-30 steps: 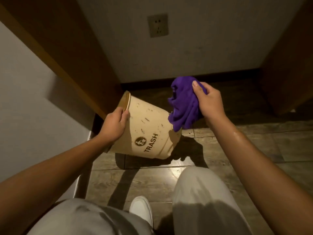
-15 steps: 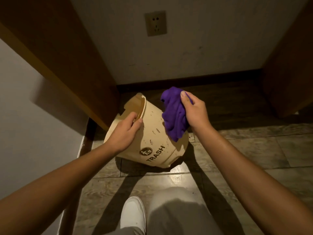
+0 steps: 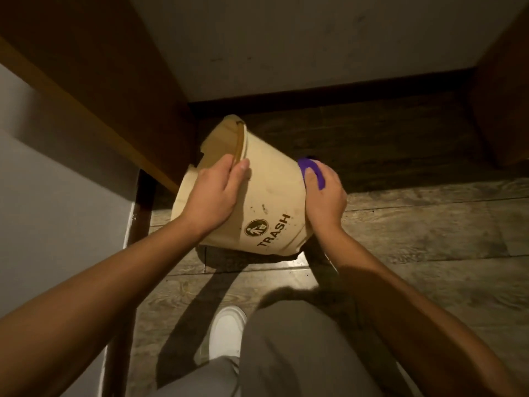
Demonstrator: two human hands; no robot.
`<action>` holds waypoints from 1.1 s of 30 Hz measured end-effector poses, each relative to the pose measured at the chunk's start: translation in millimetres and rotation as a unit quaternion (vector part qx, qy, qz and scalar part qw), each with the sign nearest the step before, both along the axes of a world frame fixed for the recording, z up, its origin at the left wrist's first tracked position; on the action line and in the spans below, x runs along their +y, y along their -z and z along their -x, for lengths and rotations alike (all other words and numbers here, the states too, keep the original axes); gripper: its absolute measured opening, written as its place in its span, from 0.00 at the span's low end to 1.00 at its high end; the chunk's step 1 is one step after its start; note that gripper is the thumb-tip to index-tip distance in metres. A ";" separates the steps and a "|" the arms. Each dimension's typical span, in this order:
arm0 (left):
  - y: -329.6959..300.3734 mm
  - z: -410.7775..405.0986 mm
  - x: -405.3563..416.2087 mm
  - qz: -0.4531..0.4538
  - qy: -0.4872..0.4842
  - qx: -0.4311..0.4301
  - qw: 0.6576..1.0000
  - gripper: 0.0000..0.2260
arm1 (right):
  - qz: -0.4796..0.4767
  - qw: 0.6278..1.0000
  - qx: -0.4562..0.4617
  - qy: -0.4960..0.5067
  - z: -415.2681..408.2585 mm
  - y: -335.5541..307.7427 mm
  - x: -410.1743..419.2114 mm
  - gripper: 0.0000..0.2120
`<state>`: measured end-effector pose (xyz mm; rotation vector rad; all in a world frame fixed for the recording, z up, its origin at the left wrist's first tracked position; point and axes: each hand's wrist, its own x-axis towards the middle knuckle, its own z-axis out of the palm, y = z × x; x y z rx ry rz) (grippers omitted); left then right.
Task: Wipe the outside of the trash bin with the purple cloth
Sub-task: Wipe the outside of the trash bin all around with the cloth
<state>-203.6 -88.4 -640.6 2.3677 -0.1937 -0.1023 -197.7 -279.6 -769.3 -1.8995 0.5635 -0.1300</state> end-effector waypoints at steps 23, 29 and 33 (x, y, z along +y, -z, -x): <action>-2.0 -4.5 9.9 0.016 -0.006 0.013 1.000 0.16 | 0.016 0.987 -0.127 -0.095 -7.9 -33.8 61.5 0.23; -4.3 -6.0 -9.6 0.001 0.004 0.009 1.000 0.17 | -0.106 0.993 0.042 -0.011 -2.5 -15.3 0.8 0.19; -8.1 -10.3 -25.5 -0.009 0.061 -0.015 0.998 0.18 | -0.089 0.982 -0.150 -0.076 -0.3 -55.6 51.9 0.19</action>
